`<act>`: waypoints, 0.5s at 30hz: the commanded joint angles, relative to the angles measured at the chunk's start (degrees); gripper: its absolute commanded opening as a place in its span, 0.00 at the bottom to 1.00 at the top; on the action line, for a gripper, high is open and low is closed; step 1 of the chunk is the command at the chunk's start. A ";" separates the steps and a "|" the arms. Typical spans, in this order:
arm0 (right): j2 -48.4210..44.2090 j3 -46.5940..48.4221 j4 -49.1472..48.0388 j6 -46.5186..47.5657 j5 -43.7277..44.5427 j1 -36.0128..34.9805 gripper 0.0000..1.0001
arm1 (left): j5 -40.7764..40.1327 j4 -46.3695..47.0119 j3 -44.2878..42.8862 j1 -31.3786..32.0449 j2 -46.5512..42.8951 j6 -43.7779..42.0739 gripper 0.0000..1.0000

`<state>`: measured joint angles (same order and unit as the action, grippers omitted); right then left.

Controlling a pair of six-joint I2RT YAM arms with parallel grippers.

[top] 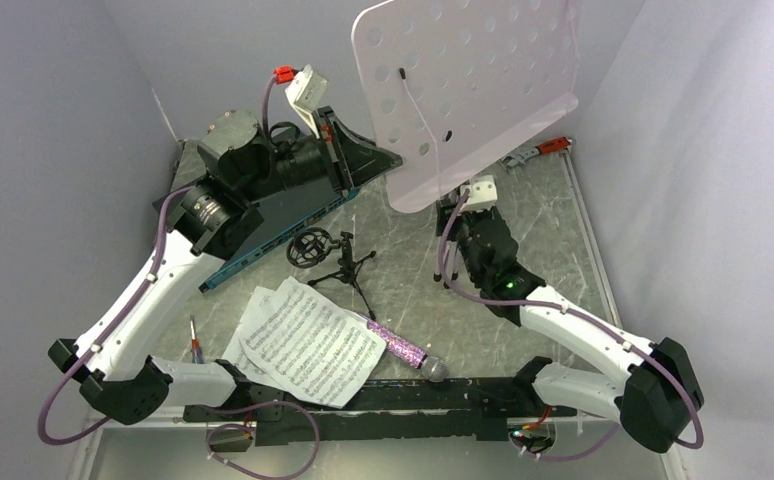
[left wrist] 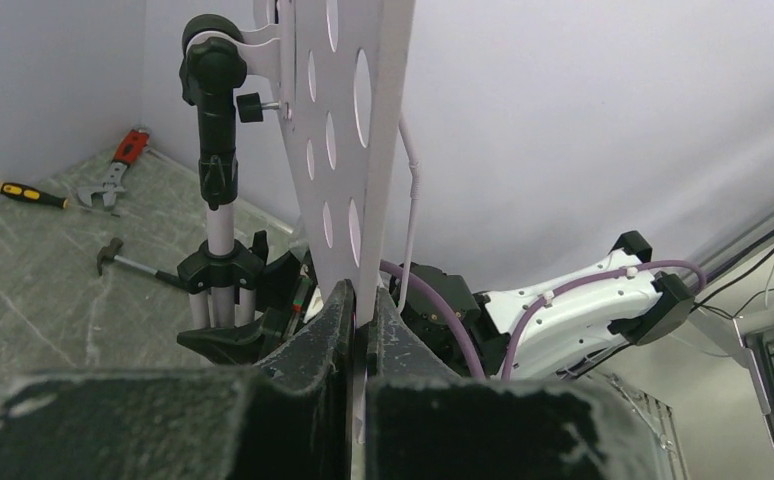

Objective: Set up the instrument practice props

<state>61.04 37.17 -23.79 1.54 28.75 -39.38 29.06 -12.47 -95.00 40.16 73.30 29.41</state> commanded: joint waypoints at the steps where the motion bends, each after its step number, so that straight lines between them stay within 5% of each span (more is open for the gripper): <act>1: -3.89 1.13 -29.10 5.21 0.68 -2.22 0.00 | 1.96 -8.21 3.29 2.38 1.14 1.34 0.03; 15: -11.97 -7.74 -26.76 3.93 3.15 -4.84 0.00 | 3.69 -6.02 6.96 6.91 -0.86 -2.32 0.03</act>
<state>54.98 26.94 -33.34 3.27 34.52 -42.39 28.34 -11.44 -90.61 44.80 71.31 26.41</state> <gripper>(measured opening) 0.578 0.058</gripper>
